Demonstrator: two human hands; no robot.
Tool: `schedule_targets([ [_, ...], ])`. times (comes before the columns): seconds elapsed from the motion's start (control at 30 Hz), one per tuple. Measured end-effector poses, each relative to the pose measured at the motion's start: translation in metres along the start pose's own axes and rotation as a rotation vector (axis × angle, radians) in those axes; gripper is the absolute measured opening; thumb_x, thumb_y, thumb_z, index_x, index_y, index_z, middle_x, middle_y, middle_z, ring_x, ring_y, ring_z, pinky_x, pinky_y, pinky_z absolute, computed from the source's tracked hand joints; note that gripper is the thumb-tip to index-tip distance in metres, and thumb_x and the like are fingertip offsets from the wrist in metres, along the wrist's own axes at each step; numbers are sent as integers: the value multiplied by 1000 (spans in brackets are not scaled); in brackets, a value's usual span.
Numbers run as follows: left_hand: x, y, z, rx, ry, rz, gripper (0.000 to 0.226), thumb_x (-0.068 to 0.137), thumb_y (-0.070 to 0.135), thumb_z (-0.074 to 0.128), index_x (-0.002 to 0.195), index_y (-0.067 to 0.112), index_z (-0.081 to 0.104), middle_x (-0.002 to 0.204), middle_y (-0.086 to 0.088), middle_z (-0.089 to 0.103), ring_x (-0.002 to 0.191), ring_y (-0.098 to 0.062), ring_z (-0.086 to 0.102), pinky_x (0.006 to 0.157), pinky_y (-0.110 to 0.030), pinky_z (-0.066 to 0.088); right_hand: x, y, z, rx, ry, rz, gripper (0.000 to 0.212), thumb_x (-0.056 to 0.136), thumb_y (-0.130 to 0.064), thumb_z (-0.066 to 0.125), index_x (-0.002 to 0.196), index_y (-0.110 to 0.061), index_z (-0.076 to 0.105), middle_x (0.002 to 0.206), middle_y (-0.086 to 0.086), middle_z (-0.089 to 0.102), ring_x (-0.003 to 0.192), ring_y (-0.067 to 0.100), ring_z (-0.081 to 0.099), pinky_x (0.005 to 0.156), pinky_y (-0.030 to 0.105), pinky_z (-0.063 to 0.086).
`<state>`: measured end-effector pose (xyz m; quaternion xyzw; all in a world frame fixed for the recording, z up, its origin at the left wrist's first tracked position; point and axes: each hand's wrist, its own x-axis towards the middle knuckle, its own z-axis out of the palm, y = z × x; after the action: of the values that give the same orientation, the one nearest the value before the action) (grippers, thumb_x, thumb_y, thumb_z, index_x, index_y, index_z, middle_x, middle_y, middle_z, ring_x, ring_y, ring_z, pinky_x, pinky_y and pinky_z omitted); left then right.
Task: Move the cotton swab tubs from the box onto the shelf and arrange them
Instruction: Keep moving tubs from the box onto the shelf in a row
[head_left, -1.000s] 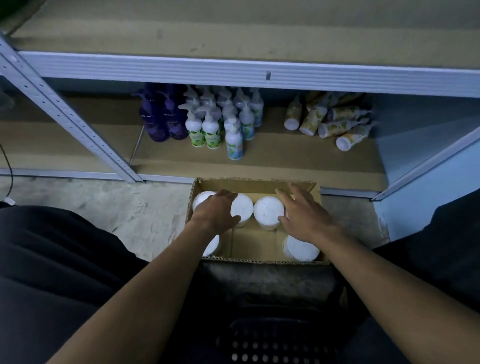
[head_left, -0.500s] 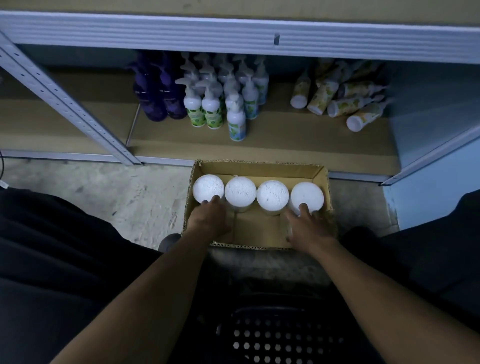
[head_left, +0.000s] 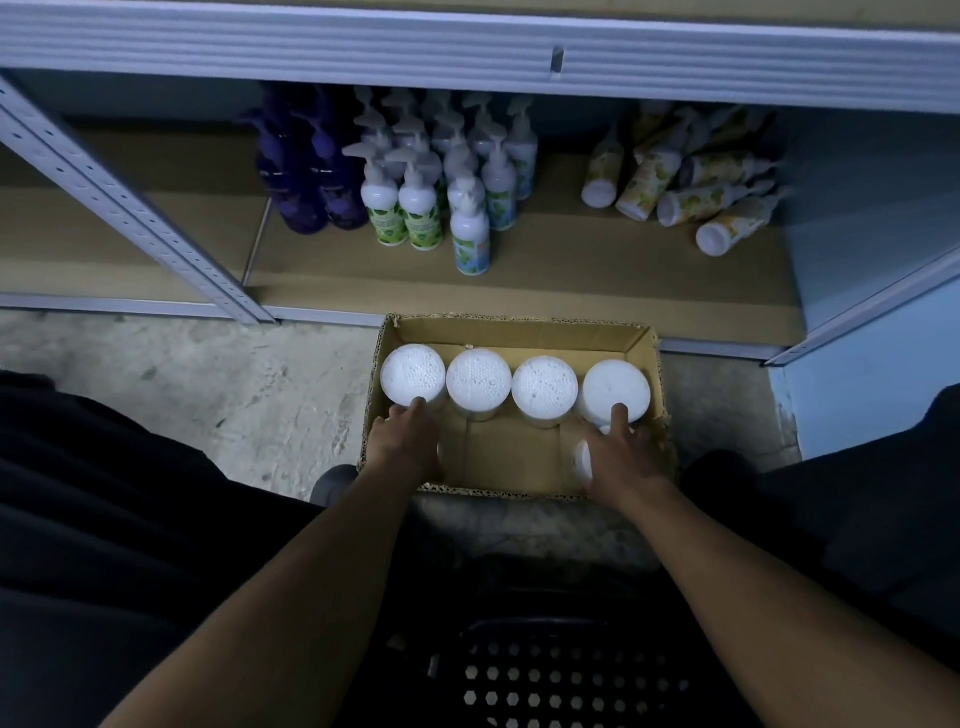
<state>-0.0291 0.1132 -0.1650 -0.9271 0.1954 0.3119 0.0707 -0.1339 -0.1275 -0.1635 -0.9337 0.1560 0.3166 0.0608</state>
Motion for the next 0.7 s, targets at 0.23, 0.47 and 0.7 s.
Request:
schedule_targets([
  [0.23,2,-5,6,-2,6,-9,60,81,23,74,136,23,51,128,0,45,116,-28,49,85,-39,50,8,2,10,85,-36,78,74,82,-15,73,144,-31,34,141,10,8,118,43,44,89,43,54],
  [0.47,3,-8,11,1,9,15,60,83,22,71,139,25,48,134,0,40,123,-29,44,90,-42,52,11,8,13,120,-35,107,84,81,-14,77,146,-34,27,144,12,2,125,45,41,95,43,52],
  [0.7,4,-2,6,-34,-20,34,53,82,25,66,132,21,49,131,-4,38,125,-32,38,90,-49,53,3,7,4,82,2,88,78,84,-18,73,147,-31,28,145,11,6,129,44,35,96,43,50],
])
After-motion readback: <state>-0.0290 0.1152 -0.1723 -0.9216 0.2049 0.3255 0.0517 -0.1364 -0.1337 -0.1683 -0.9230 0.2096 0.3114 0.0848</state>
